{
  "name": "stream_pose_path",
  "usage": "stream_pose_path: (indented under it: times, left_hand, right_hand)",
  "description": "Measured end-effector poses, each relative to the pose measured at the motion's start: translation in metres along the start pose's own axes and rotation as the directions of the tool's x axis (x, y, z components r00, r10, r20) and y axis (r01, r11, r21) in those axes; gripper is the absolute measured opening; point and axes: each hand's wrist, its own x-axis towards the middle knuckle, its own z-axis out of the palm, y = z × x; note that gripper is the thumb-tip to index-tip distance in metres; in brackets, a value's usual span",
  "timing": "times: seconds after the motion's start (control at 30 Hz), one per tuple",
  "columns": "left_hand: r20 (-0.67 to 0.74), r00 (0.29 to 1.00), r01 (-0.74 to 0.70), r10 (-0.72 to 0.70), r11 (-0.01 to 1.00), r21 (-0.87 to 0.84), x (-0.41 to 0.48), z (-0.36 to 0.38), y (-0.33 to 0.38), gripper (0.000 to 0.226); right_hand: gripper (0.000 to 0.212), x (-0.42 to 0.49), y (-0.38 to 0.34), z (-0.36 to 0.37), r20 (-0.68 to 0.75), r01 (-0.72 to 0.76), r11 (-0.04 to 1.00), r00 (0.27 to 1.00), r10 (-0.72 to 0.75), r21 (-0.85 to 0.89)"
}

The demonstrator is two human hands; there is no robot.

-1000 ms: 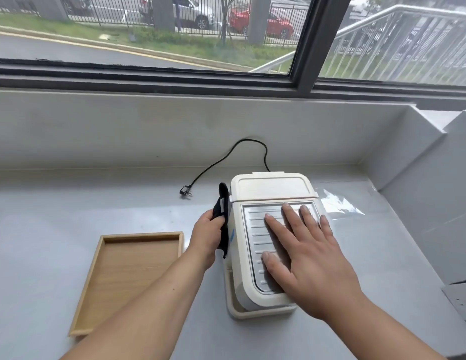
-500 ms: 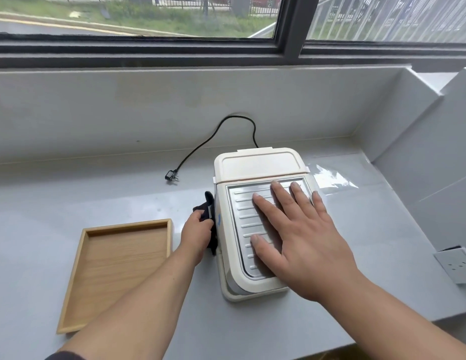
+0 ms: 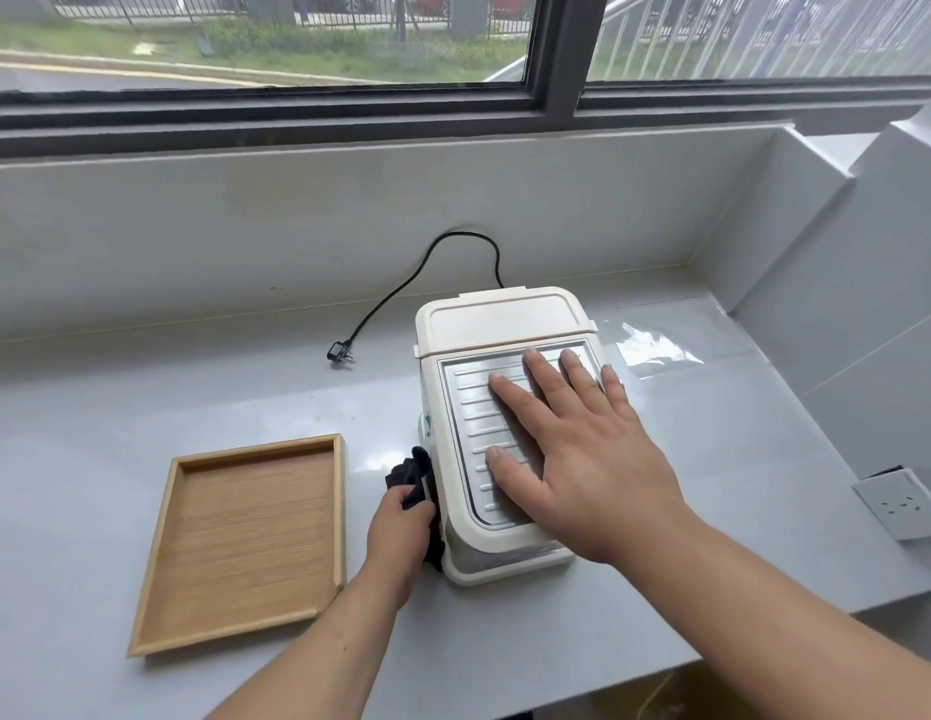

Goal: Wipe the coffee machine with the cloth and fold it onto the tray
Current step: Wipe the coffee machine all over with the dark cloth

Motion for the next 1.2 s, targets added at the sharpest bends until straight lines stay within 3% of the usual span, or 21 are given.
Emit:
stream_pose_path:
  times: [0.4, 0.6, 0.77, 0.87, 0.97, 1.1, 1.13, 1.2]
  left_hand:
    - [-0.024, 1.000, 0.002, 0.000, 0.996, 0.091, -0.047, 0.008, -0.040, 0.022]
    - [-0.013, 0.998, 0.055, -0.055, 0.998, 0.025, -0.062, 0.016, -0.043, 0.019]
    - [-0.013, 0.995, 0.101, -0.101, 0.995, -0.007, -0.069, 0.020, -0.042, 0.028]
    - [-0.004, 0.989, 0.149, -0.149, 0.988, -0.039, -0.072, 0.020, -0.040, 0.022]
    - [0.000, 0.978, 0.207, -0.208, 0.974, -0.089, -0.075, 0.021, -0.039, 0.024]
    - [0.018, 0.965, 0.262, -0.262, 0.953, -0.155, -0.080, 0.024, -0.034, 0.016]
    - [0.021, 0.963, 0.268, -0.269, 0.949, -0.166, -0.082, 0.024, -0.033, 0.015]
    - [0.013, 0.962, 0.271, -0.273, 0.947, -0.173, -0.085, 0.027, -0.032, 0.012]
  right_hand:
    - [0.073, -0.001, 0.001, 0.002, -0.025, 0.016, 1.000, 1.000, -0.016, 0.024]
    - [0.072, -0.005, 0.000, 0.001, -0.065, 0.022, 0.998, 0.998, -0.018, 0.064]
    - [0.059, -0.017, 0.004, 0.000, -0.250, 0.077, 0.975, 0.968, -0.023, 0.208]
    - [0.047, -0.021, 0.006, 0.001, -0.320, 0.130, 0.957, 0.946, -0.041, 0.261]
    - [0.039, -0.033, 0.013, 0.006, -0.457, 0.237, 0.943, 0.883, -0.109, 0.234]
    - [0.024, -0.067, 0.042, 0.027, -0.666, 0.204, 0.924, 0.742, 0.070, 0.324]
    - [0.019, -0.078, 0.049, 0.036, -0.671, 0.184, 0.914, 0.732, 0.118, 0.361]
    - [0.012, -0.101, 0.058, 0.058, -0.613, 0.154, 0.906, 0.779, 0.135, 0.395]
